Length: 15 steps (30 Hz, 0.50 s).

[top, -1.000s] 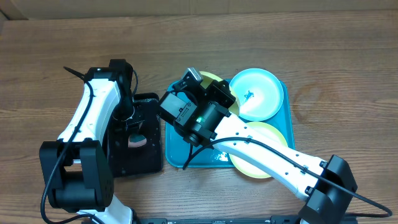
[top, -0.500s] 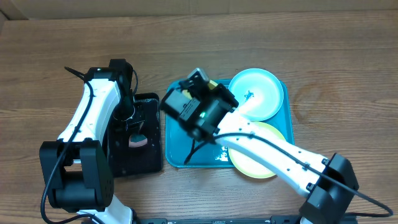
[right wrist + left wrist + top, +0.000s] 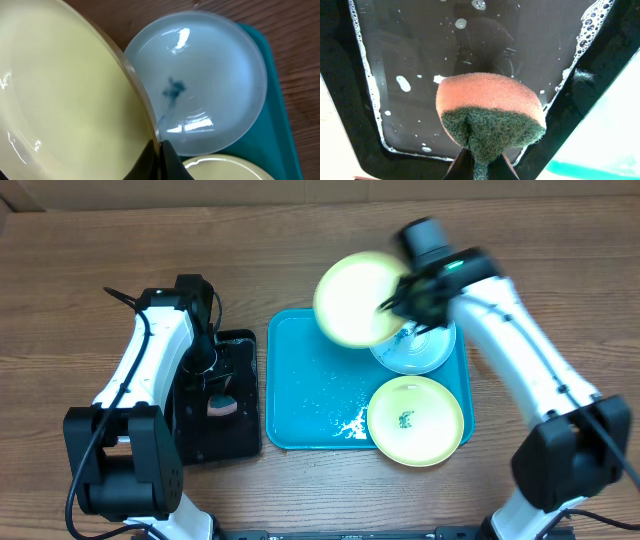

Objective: Clean dirty plates on tray and stack at the side
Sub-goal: 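Carry the yellow plate with the right gripper to the table's right side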

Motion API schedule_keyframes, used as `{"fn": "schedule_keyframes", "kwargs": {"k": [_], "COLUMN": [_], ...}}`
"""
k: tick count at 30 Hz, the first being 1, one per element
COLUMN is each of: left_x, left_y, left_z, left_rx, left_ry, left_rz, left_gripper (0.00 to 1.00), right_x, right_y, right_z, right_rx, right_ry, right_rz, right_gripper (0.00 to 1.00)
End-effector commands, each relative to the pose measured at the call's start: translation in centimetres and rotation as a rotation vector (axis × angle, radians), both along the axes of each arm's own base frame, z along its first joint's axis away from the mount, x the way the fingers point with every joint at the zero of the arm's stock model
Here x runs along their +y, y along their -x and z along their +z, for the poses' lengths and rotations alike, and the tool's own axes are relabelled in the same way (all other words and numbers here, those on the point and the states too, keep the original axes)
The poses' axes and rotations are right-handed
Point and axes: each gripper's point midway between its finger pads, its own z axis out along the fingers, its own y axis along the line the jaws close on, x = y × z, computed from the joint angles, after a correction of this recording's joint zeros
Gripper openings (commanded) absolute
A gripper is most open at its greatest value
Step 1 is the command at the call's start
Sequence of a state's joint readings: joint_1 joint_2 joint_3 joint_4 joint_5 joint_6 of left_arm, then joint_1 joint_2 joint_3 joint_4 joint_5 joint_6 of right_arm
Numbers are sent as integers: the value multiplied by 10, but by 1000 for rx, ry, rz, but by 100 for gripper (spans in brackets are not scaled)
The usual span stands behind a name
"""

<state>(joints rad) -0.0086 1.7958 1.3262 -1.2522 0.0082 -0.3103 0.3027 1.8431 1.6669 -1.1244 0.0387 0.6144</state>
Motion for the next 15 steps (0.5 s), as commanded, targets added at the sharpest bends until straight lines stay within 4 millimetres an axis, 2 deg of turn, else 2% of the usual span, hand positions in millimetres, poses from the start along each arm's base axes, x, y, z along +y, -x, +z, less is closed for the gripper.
{"fn": "schedule_keyframes", "kwargs": {"k": [1, 4, 8, 11, 15], "left_x": [-1, -1, -1, -1, -1], "left_y": [0, 1, 1, 0, 0], "left_z": [-3, -3, -3, -3, -3], "left_rx": [7, 8, 8, 8, 7], "left_ry": [15, 15, 15, 15, 15], "left_rz": [-15, -16, -18, -23, -23], "left_gripper": [4, 4, 4, 4, 4], "right_x": [-43, -115, -203, -249, -291], "right_y": [-15, -23, -13, 0, 17], "right_z": [7, 6, -1, -15, -49], "right_rx": [22, 10, 15, 43, 125], "right_ry": [-191, -193, -190, -186, -183], "right_rz": [-177, -357, -554, -653, -735], "right_gripper": [4, 4, 4, 4, 4]}}
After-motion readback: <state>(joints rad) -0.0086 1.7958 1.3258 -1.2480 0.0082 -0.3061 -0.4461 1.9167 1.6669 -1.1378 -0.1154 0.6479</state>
